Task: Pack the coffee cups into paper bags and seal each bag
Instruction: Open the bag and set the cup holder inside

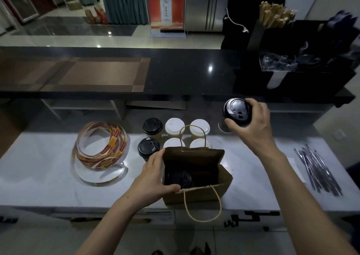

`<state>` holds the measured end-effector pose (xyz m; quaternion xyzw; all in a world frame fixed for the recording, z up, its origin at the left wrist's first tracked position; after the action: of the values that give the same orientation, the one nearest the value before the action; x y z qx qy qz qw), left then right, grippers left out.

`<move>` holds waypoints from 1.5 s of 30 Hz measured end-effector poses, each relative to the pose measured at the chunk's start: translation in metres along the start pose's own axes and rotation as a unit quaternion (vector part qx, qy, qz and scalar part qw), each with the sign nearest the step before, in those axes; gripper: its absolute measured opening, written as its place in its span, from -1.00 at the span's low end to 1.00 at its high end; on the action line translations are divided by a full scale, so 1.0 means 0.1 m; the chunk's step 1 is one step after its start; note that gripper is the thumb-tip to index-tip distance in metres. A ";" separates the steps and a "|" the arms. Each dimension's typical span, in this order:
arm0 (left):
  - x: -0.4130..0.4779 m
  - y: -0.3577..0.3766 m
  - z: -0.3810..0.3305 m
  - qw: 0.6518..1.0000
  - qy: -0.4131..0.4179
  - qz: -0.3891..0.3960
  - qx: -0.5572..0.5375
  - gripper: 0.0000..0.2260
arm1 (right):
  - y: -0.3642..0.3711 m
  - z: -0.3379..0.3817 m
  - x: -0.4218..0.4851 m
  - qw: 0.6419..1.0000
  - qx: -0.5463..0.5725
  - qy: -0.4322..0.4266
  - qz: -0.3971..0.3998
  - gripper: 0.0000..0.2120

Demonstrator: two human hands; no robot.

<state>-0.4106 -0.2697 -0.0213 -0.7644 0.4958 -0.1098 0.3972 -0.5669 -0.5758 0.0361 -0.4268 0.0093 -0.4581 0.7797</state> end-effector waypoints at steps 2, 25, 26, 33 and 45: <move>0.01 0.00 0.00 1.000 0.004 0.001 0.000 0.10 | -0.12 0.12 -0.07 1.000 0.005 -0.025 0.001 -0.26; 0.01 0.01 -0.03 1.000 0.009 0.007 0.014 0.15 | -0.10 0.65 -0.90 0.971 0.056 -0.101 0.208 -0.25; 0.01 0.01 -0.03 1.000 0.010 0.007 0.014 0.15 | -0.04 0.66 -0.92 0.968 0.047 -0.101 0.225 -0.25; 0.00 0.02 -0.05 1.000 0.014 0.009 0.008 0.15 | 0.21 0.58 -0.94 0.945 0.012 -0.046 0.323 -0.29; -0.03 -0.01 -0.10 1.000 0.003 0.019 0.006 0.13 | 0.09 0.46 -0.81 0.919 -0.110 0.019 0.377 -0.32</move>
<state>-0.4166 -0.2720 -0.0132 -0.7519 0.5110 -0.1073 0.4024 -0.5889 -0.4849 0.0292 -0.4663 0.2344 -0.1342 0.8424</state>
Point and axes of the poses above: each hand's wrist, its own x-axis towards the middle knuckle, its own y-axis out of the palm, z = x × y, the point moved 1 cm from there along x, towards the middle knuckle, and after that the axes turned 4 degrees about z, right-handed, at the moved point
